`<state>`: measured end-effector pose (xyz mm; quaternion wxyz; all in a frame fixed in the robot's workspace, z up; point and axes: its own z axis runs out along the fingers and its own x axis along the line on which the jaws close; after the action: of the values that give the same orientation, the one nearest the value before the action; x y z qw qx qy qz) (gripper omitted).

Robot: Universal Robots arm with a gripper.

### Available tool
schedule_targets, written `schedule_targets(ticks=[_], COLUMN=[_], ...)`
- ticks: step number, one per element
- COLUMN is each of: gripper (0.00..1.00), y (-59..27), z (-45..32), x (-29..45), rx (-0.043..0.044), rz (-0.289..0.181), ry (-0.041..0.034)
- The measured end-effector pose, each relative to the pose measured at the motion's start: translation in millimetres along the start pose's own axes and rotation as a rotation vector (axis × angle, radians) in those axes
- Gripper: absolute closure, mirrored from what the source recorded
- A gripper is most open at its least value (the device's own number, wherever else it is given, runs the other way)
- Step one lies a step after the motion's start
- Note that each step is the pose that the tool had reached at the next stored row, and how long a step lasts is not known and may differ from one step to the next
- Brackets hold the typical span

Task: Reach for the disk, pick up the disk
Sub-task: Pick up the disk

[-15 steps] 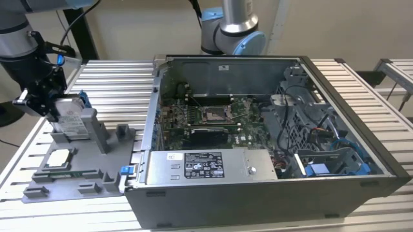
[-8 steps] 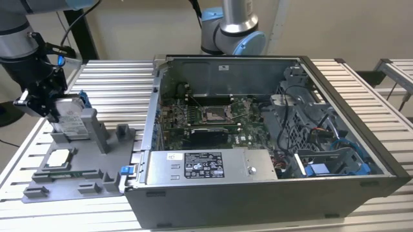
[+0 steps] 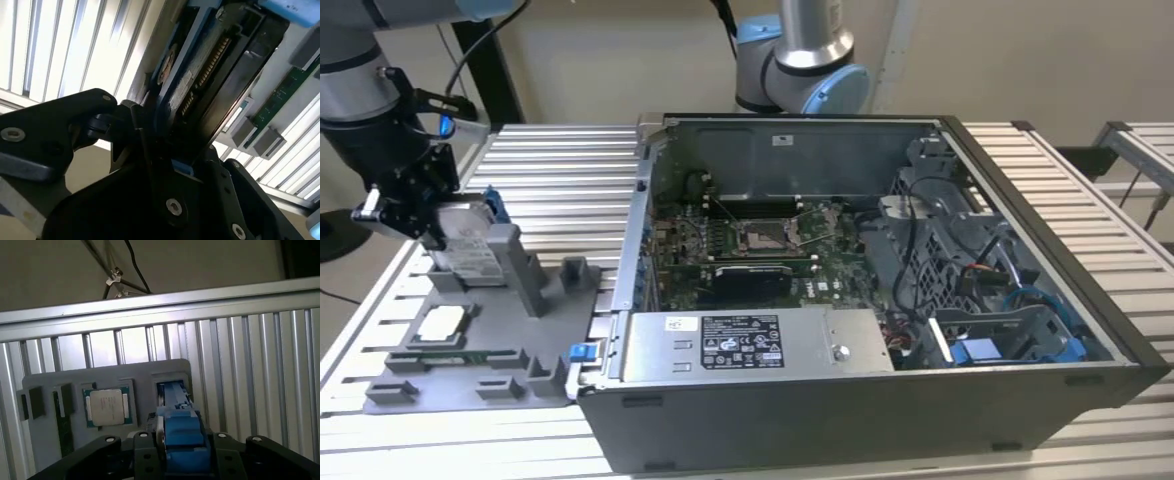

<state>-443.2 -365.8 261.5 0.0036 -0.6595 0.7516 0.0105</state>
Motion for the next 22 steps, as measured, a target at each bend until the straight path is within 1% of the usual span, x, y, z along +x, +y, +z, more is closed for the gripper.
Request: schedule_targets(ticks=[20, 22], gripper=[1.00, 1.00], y=[0.0, 0.0], z=[0.0, -1.2], x=[0.0, 0.0], rx=[0.0002, 0.0002], rz=[0.000, 0.000], ry=[0.0000, -0.0002])
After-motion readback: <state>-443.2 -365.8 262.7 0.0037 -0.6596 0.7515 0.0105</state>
